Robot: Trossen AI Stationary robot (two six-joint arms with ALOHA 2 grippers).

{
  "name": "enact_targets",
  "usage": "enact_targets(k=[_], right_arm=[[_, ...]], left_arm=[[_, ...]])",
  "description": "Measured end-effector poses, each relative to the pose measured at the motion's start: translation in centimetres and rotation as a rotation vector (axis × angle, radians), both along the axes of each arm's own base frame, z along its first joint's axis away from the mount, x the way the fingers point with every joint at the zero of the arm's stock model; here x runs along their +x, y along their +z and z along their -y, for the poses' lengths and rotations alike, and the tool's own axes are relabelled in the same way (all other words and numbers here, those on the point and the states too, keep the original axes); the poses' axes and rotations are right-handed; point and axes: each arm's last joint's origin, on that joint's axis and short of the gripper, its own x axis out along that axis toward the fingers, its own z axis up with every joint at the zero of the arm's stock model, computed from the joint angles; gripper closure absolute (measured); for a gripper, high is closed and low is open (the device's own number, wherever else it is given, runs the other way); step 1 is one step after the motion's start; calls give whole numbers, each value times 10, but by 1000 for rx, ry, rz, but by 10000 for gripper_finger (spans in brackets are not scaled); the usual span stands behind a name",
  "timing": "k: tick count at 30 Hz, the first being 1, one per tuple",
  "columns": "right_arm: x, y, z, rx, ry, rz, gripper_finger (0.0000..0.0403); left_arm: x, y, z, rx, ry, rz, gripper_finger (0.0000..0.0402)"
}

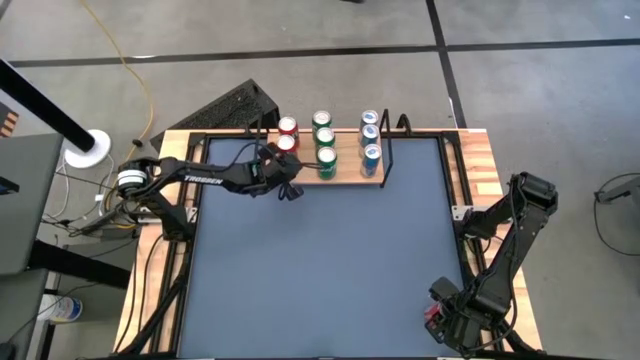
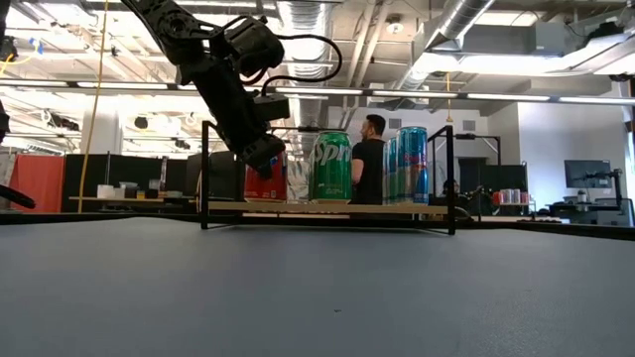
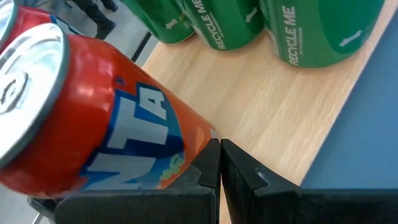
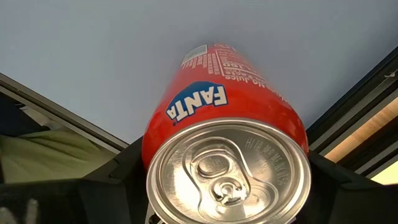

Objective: Place canned beverage on shelf
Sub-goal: Put the top red soda can on the shelf aligned with the other red soda can

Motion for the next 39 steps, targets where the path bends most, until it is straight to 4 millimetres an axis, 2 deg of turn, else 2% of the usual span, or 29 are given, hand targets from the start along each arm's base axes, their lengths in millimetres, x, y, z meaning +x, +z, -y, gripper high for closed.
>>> enact_targets(k=[27, 33, 39], right_arm=[[0, 0, 0, 0, 0, 0, 121], [0, 0, 0, 0, 0, 0, 121], [0, 0, 0, 0, 0, 0, 121]], left_arm=[[-3, 3, -19, 0, 8, 44, 401], [-2, 3, -17, -21, -19, 44, 401], [-2, 7, -3, -14, -55, 23, 401]])
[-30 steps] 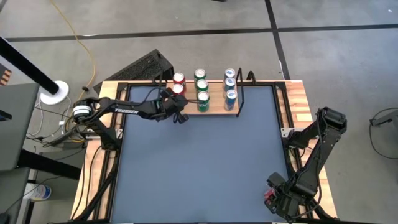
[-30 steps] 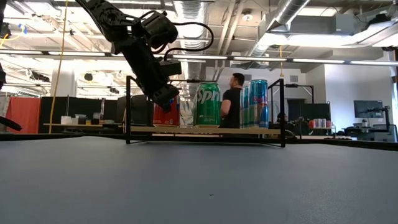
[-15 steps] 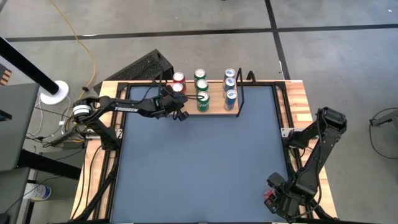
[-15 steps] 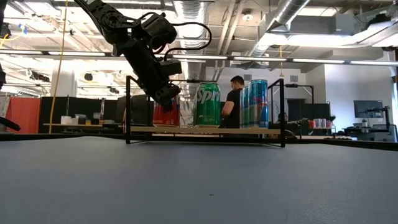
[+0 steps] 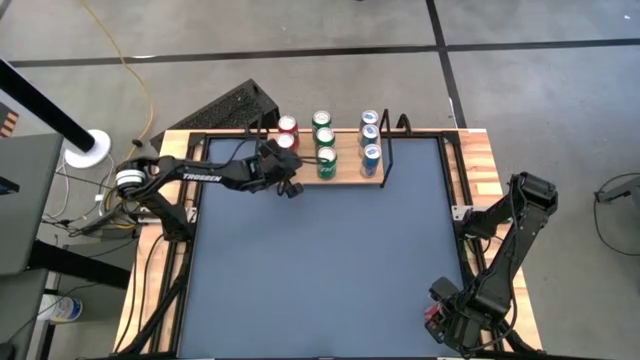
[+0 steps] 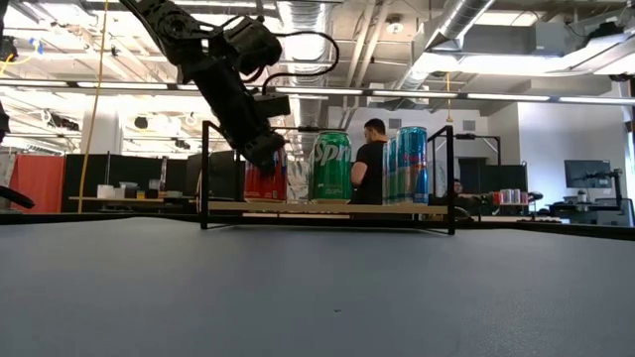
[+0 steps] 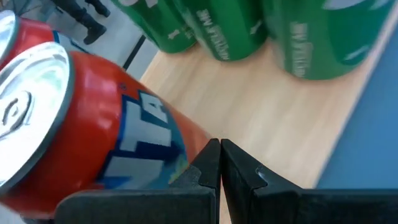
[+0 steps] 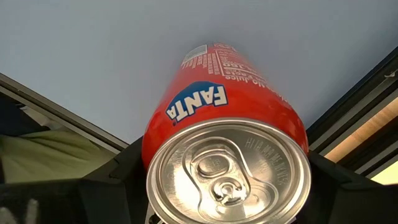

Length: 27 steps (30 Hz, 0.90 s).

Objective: Place canned beverage on shelf
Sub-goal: Put the top red soda can on the shelf aligned with the other red soda can, then put the red soda can on the shelf aligned with the other red soda cans

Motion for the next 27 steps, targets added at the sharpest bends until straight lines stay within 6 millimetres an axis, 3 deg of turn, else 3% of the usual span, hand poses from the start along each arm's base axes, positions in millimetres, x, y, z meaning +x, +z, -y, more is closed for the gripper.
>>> enact_targets(k=[8, 14, 19, 23, 27], right_arm=[[0, 0, 2, -11, 5, -4, 121], [7, 2, 5, -23, 58, 7, 121], [26, 14, 13, -52, 120, 83, 121], [48, 32, 22, -87, 200, 180, 121], [76, 51, 41, -95, 269, 251, 121]], left_arm=[[-18, 47, 28, -27, -63, 107, 401], [-42, 84, 67, -129, -274, 299, 401], [-70, 107, 99, -219, -461, 382, 401], [-94, 107, 120, -271, -549, 414, 401], [-118, 85, 132, -330, -557, 467, 401]])
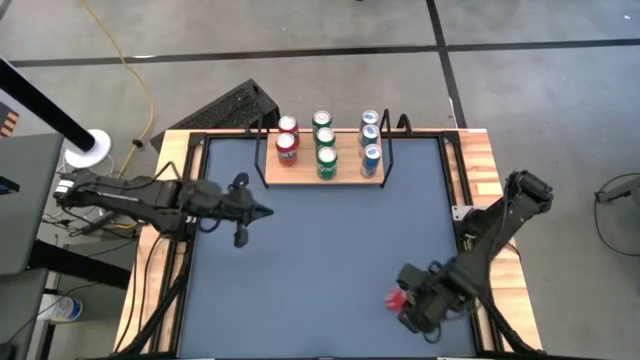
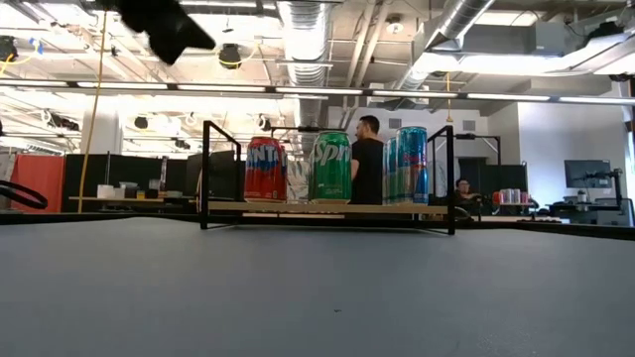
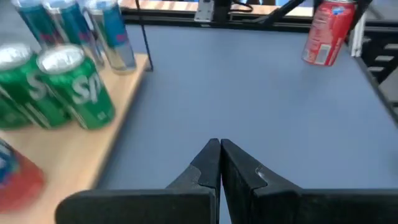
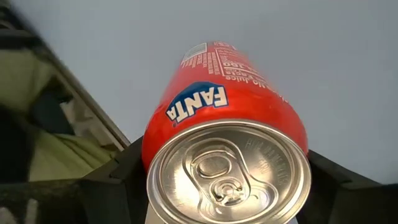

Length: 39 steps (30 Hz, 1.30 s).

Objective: Place canned beverage on shelf
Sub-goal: Put the red soda can on the shelf aligned with the other red soda cans

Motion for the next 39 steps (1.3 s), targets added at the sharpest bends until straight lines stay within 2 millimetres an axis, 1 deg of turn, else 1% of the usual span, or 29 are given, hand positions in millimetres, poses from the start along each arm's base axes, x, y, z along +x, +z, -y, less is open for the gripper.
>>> enact_targets(k=[4, 7, 9, 12, 15, 17, 21, 26, 30, 33, 36, 39], right_arm=[[29, 17, 28, -23, 65, 64, 121], [51, 27, 54, -44, 106, 129, 121], [67, 33, 75, -64, 130, 183, 121], [87, 42, 110, -104, 133, 263, 121], [107, 54, 143, -130, 128, 388, 121], [118, 62, 162, -174, 142, 444, 121], [141, 71, 193, -228, 189, 468, 121], [181, 68, 225, -255, 268, 465, 121], [209, 56, 251, -285, 310, 362, 121], [228, 45, 266, -299, 363, 291, 121], [240, 32, 273, -286, 419, 194, 121], [246, 15, 270, -248, 462, 92, 121]], left_arm=[[-15, -38, 5, -36, 11, 36, 401], [-19, -64, 6, -57, -2, 63, 401], [-21, -77, 6, -59, -3, 57, 401], [-24, -87, 4, -53, 45, 38, 401], [-26, -93, 3, -29, 84, 0, 401], [-27, -95, 2, -16, 102, -26, 401], [-28, -97, 1, -6, 113, -49, 401], [-28, -99, 1, -2, 114, -64, 401], [-29, -99, 1, 3, 119, -73, 401], [-29, -101, 1, 6, 119, -87, 401], [-30, -102, 1, 11, 120, -106, 401], [-31, -104, 1, 16, 120, -124, 401]])
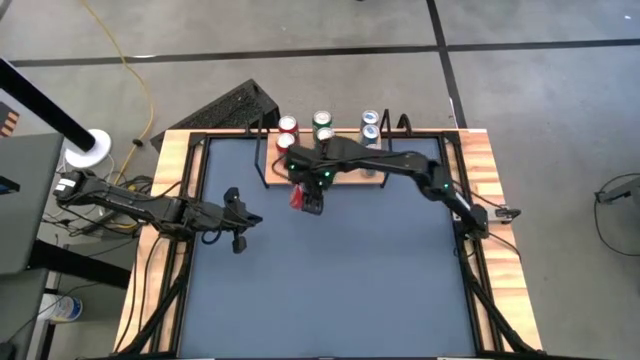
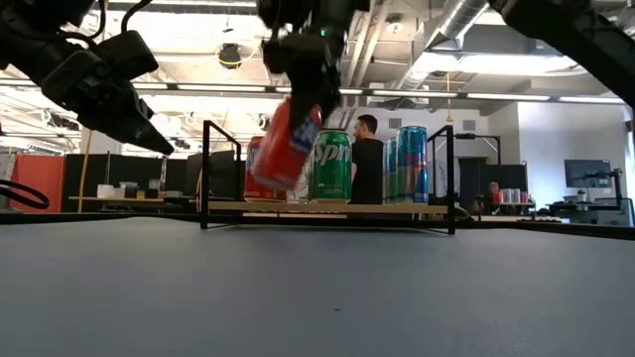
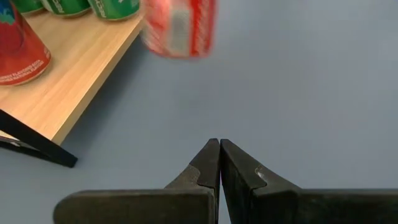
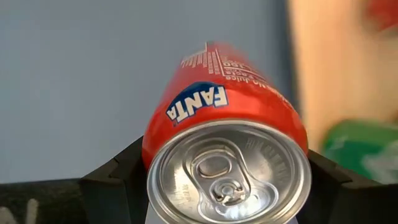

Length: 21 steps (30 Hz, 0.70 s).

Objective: Place canned beverage on shelf
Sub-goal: Put the red soda can on the shelf aligned with the other red soda cans

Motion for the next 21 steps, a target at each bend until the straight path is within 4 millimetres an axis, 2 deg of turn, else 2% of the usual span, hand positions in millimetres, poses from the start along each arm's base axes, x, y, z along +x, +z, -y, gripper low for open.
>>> enact_targets(k=[6, 9, 16, 21], right_arm=[[1, -41, -7, 49, 21, -201, 121], [5, -53, -8, 53, 27, -223, 121], [6, -59, -7, 56, 35, -242, 117], [6, -60, -7, 58, 31, -246, 83]], left_arm=[[0, 0, 0, 25, 3, -1, 401], [0, 1, -1, 36, 12, 6, 401], [0, 1, -1, 38, 16, 7, 402], [0, 1, -1, 41, 15, 7, 401]])
